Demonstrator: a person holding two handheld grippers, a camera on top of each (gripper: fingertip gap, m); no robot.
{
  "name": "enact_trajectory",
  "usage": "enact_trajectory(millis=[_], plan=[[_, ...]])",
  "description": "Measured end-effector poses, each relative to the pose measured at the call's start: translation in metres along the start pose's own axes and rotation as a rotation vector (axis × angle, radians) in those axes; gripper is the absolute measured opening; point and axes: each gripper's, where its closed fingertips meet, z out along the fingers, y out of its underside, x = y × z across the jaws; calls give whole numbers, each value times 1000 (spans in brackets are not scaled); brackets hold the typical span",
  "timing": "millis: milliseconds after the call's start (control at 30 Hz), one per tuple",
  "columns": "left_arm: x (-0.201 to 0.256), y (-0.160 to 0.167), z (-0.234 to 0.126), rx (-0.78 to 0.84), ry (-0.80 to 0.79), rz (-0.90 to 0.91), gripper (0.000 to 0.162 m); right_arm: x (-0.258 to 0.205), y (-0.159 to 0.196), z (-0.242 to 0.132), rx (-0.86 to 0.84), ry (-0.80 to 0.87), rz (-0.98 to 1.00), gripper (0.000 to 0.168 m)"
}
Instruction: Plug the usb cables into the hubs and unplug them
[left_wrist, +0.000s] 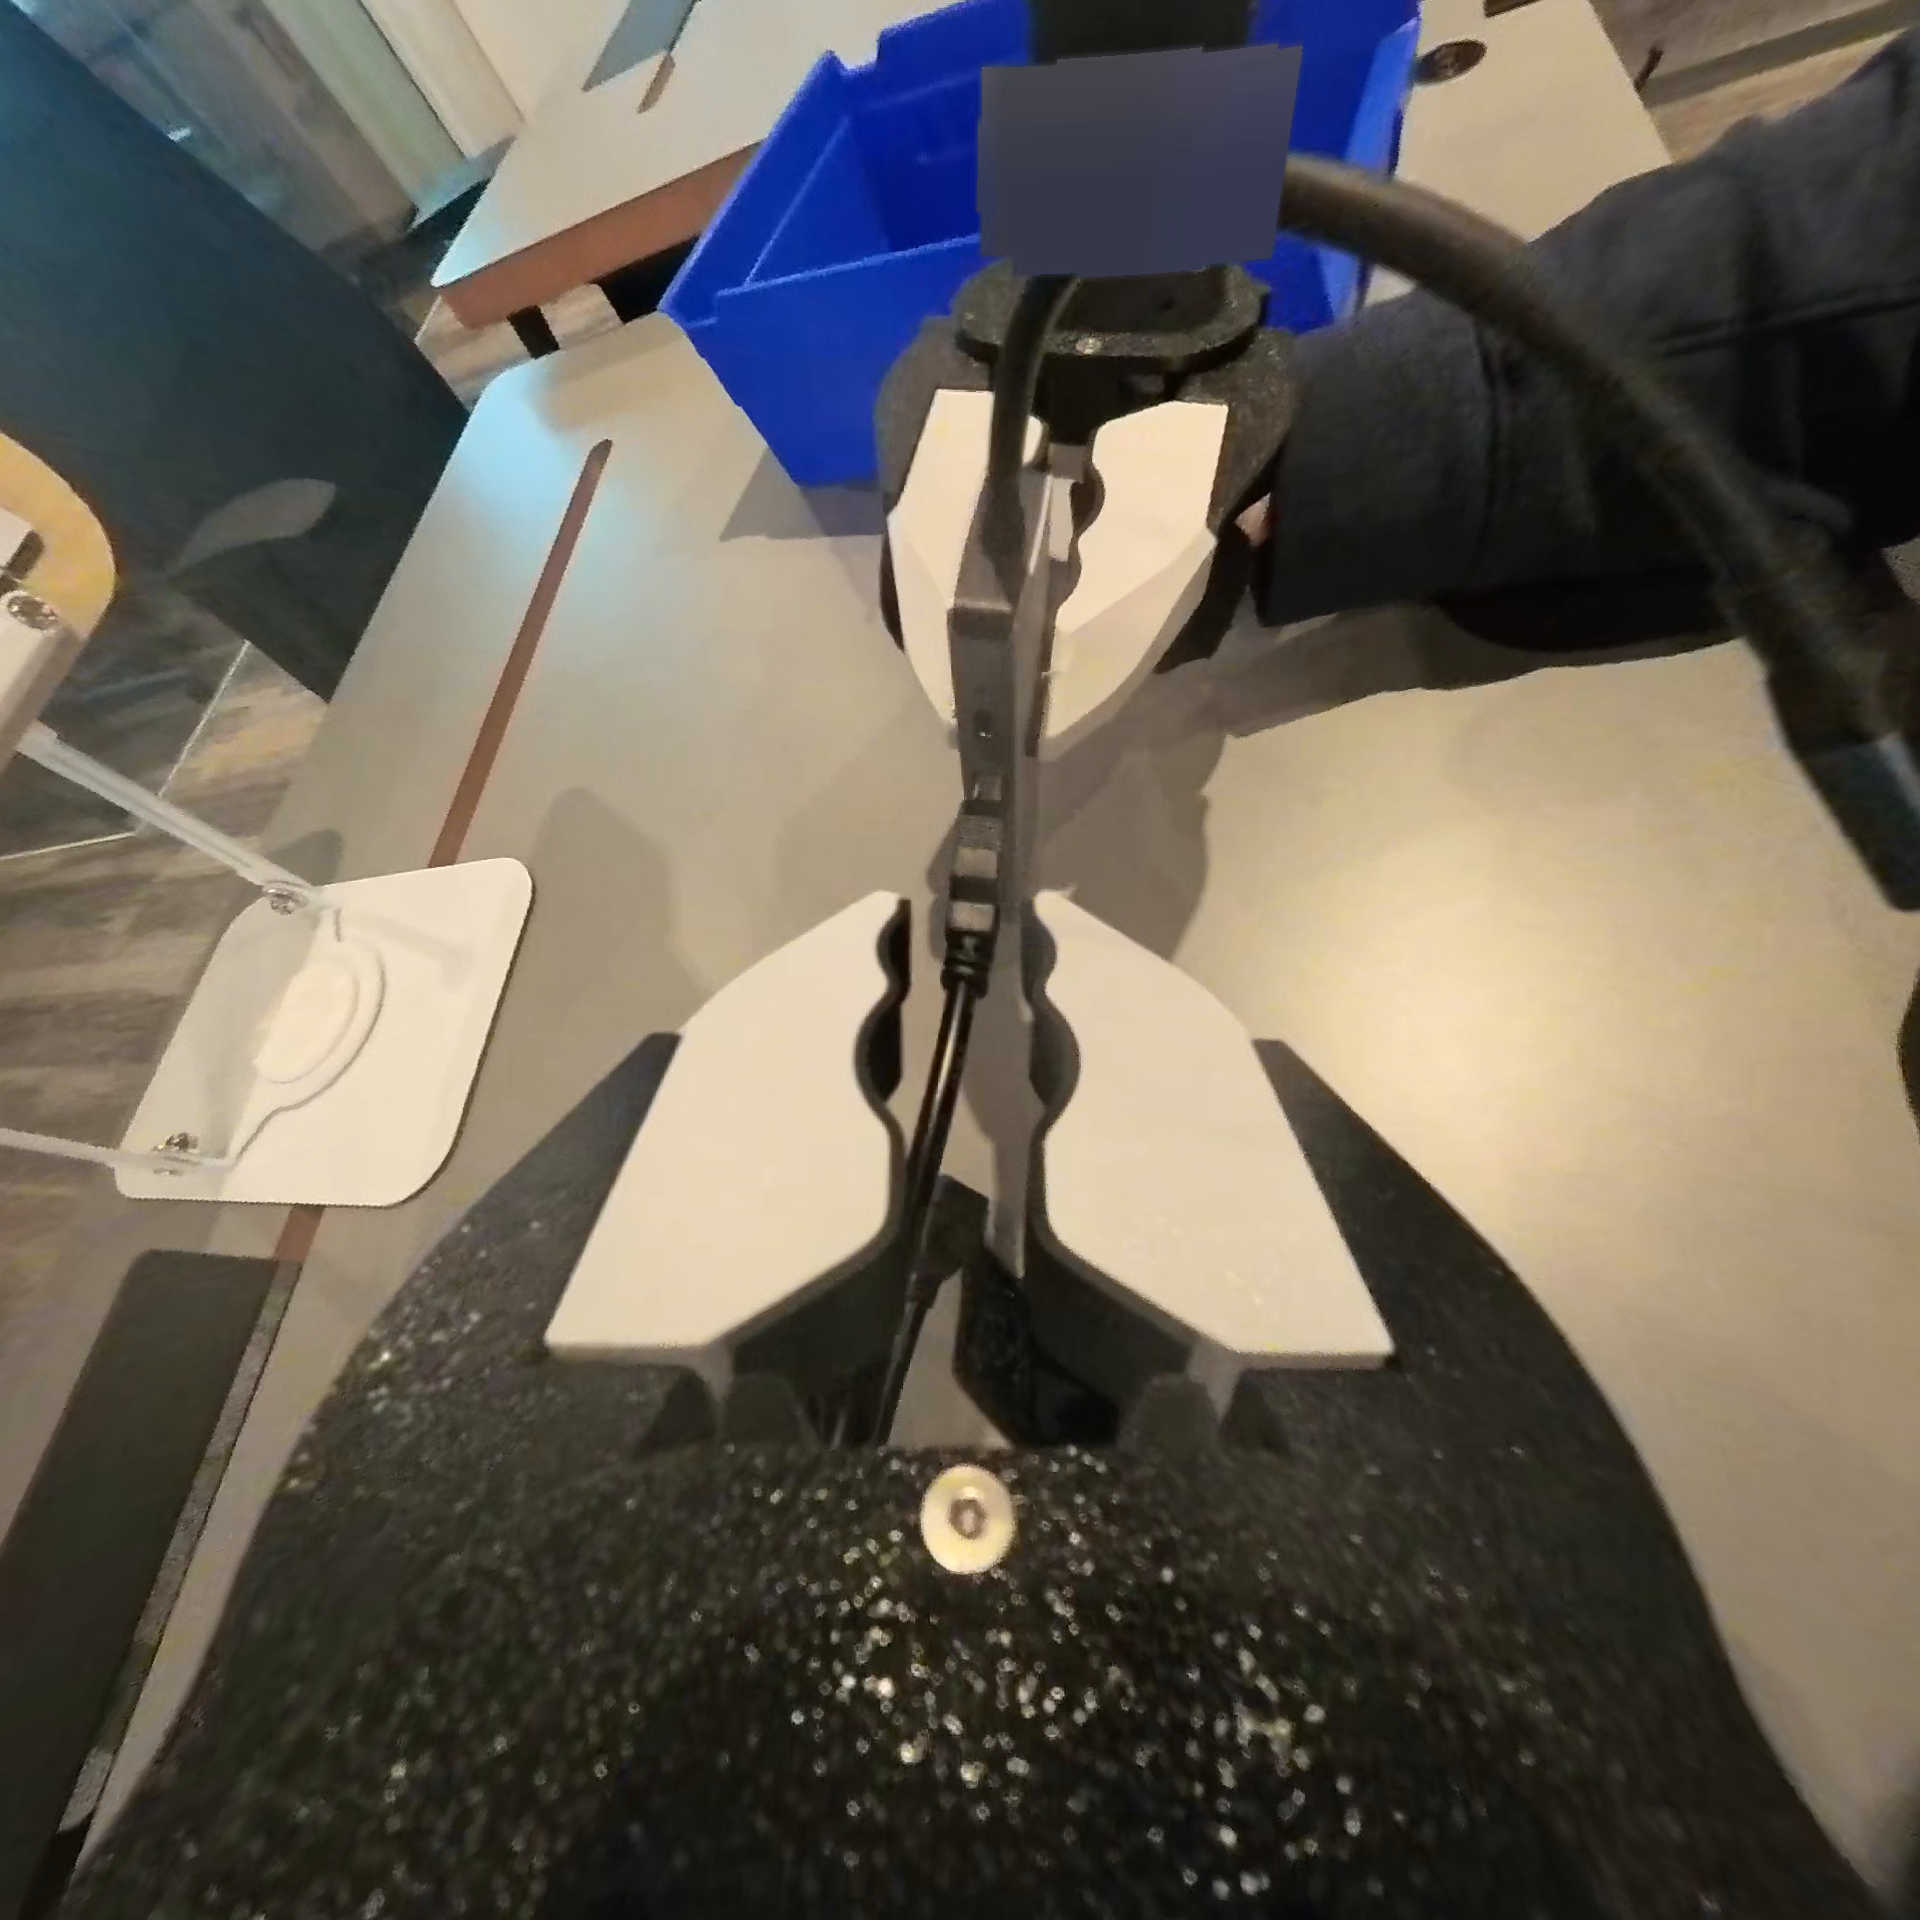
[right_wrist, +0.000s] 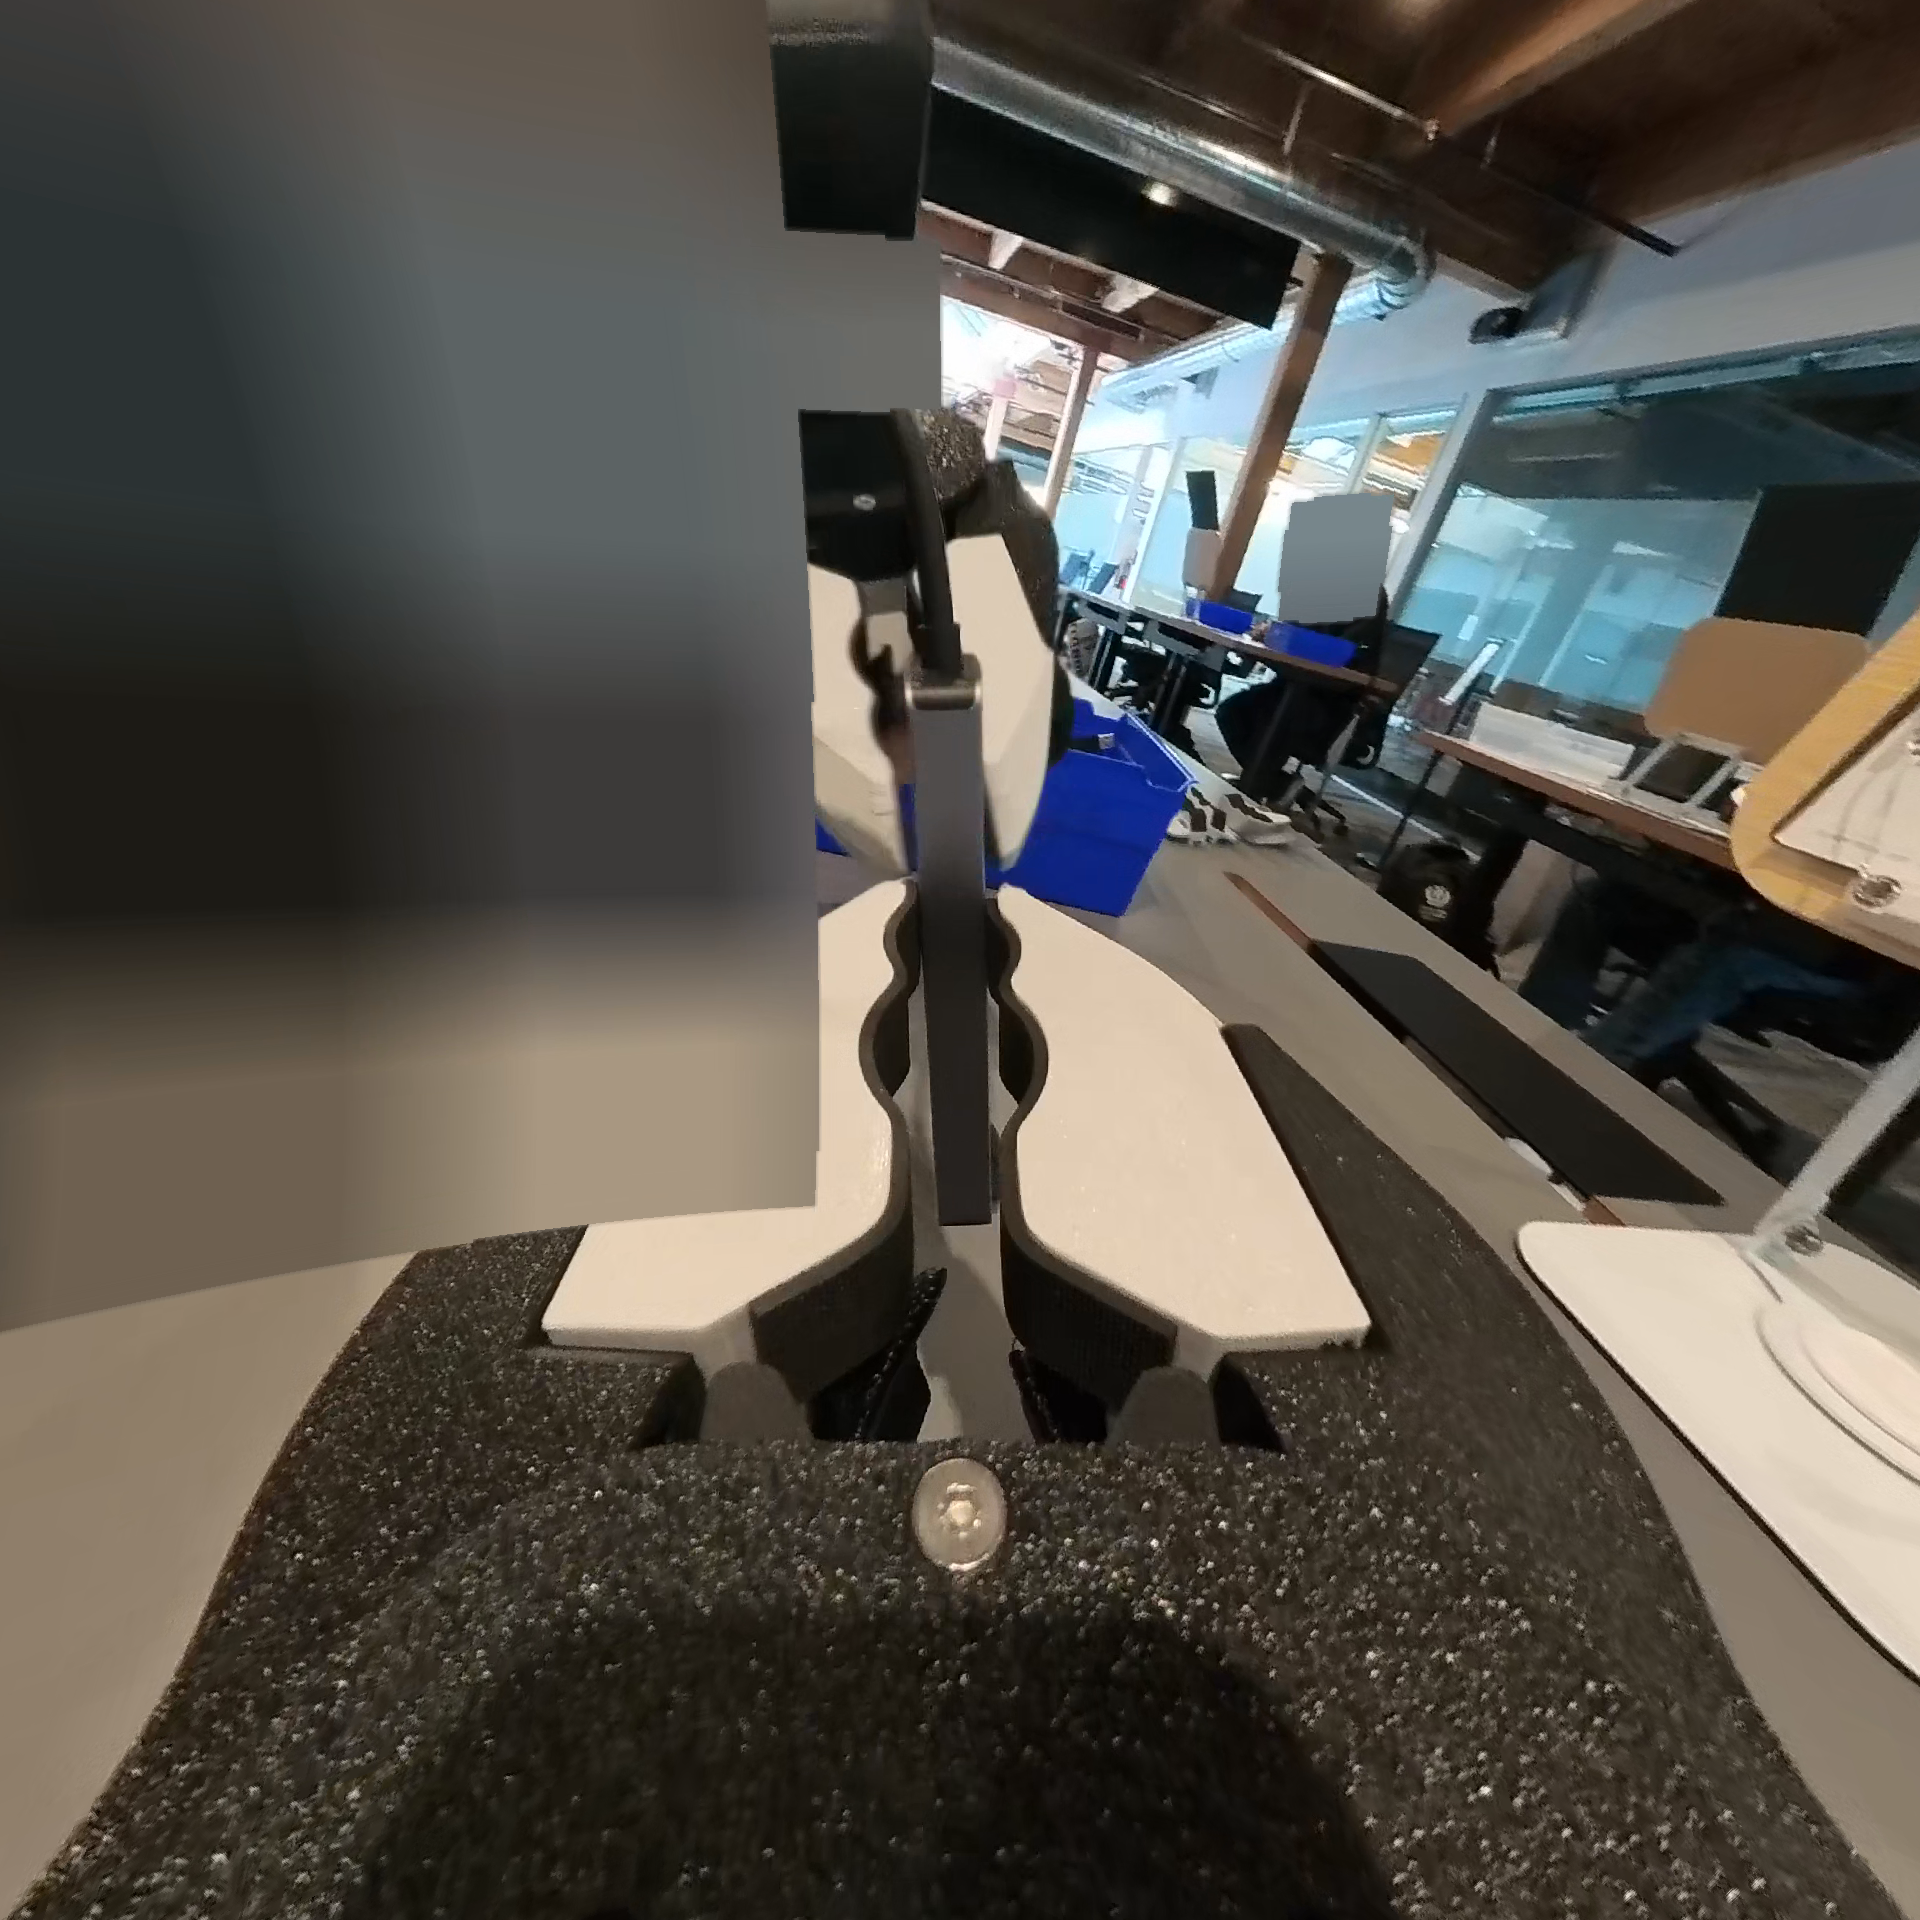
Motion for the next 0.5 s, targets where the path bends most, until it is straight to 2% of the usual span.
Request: enact_trajectory(millis=[100,500], plan=[[5,-1,0,10,29,29,9,-3,-2,0,-2,-14,-8,12],[16,6,0,-39,84,147,8,-16,4,0,-132,-88,-57,11]])
